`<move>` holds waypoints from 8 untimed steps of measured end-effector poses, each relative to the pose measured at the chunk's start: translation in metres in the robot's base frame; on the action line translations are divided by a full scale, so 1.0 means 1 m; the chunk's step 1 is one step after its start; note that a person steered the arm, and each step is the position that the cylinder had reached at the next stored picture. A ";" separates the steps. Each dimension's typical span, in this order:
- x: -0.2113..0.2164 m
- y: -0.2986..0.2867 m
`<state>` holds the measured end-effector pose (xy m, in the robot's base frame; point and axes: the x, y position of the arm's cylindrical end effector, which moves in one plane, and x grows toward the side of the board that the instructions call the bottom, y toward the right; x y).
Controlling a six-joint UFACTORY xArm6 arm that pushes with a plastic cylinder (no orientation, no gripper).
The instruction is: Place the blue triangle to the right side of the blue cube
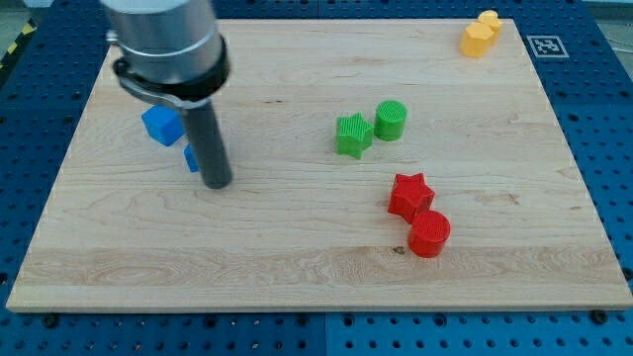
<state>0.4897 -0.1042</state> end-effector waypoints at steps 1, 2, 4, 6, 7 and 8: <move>0.002 0.037; -0.006 0.050; -0.006 0.025; -0.010 -0.020; -0.017 -0.040; -0.029 -0.058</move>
<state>0.4605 -0.1624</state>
